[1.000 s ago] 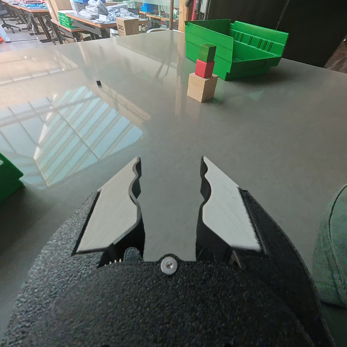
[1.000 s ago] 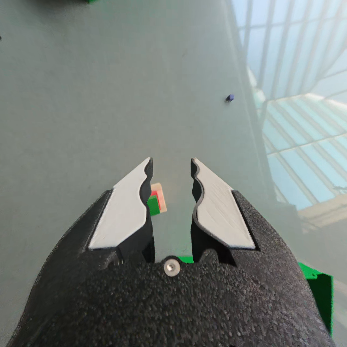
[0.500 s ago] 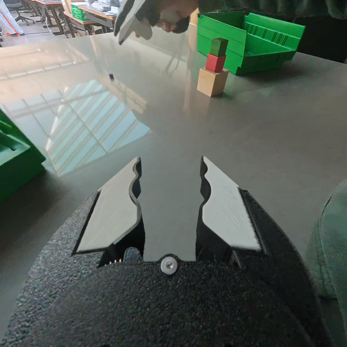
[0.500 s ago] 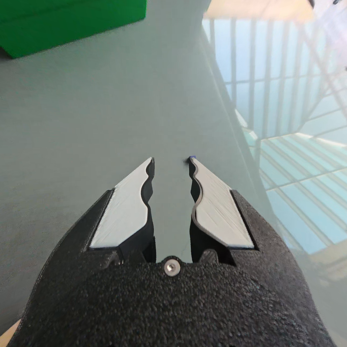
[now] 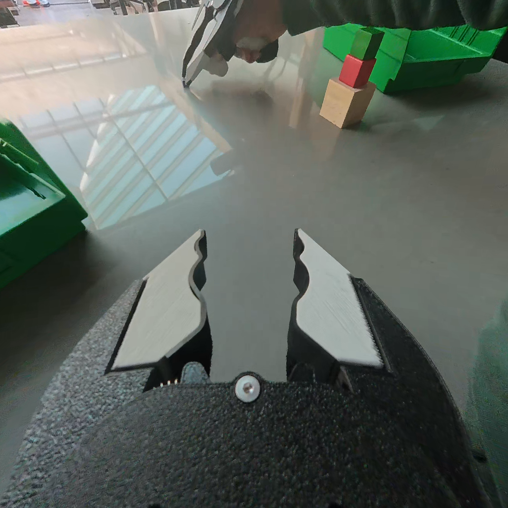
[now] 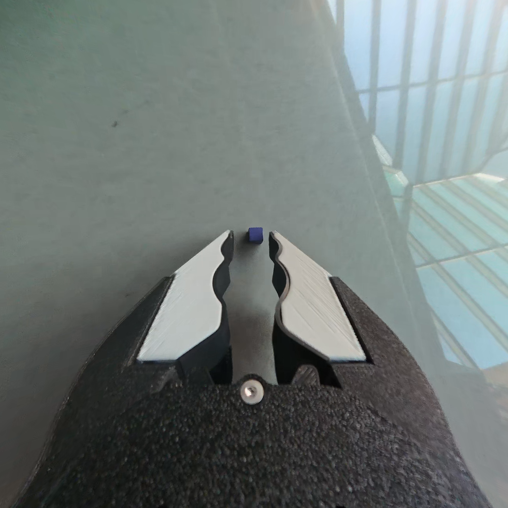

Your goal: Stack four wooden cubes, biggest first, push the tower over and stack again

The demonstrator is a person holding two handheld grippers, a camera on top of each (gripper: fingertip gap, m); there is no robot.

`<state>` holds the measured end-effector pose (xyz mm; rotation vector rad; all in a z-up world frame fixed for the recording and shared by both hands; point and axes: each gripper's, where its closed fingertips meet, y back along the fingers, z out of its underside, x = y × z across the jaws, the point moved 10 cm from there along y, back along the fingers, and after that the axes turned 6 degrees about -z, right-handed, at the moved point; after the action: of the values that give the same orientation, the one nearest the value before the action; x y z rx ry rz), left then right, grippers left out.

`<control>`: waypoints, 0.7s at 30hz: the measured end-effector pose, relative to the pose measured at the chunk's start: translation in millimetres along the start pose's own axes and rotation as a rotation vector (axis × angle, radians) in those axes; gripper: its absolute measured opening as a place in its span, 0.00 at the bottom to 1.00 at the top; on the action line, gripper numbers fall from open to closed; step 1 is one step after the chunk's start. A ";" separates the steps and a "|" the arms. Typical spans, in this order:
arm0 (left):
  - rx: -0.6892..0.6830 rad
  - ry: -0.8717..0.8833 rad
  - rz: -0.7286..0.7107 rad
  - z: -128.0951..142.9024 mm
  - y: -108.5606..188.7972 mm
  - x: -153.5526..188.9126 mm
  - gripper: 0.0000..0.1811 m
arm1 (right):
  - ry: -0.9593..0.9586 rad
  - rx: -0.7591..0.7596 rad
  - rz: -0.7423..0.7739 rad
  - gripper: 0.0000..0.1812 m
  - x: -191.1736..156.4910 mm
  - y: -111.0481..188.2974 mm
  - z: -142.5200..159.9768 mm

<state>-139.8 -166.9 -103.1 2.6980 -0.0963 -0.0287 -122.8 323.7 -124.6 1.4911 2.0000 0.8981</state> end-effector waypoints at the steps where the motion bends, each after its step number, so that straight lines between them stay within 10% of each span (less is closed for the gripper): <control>1: -0.003 -0.001 -0.001 0.2 -0.8 0.1 0.34 | 0.000 -0.006 -0.002 0.13 0.8 -1.0 0.6; 13: -0.007 0.010 -0.011 2.3 -1.2 2.9 0.34 | -0.003 0.015 -0.014 0.05 2.6 4.4 -3.7; 21: 0.029 -0.026 0.009 -7.8 -0.4 8.1 0.34 | 0.087 0.125 0.021 0.05 -8.1 108.0 -55.8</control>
<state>-131.4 -163.8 -96.3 2.7263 -0.1173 -0.0606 -91.3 324.3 -6.9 1.5678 2.1422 0.8742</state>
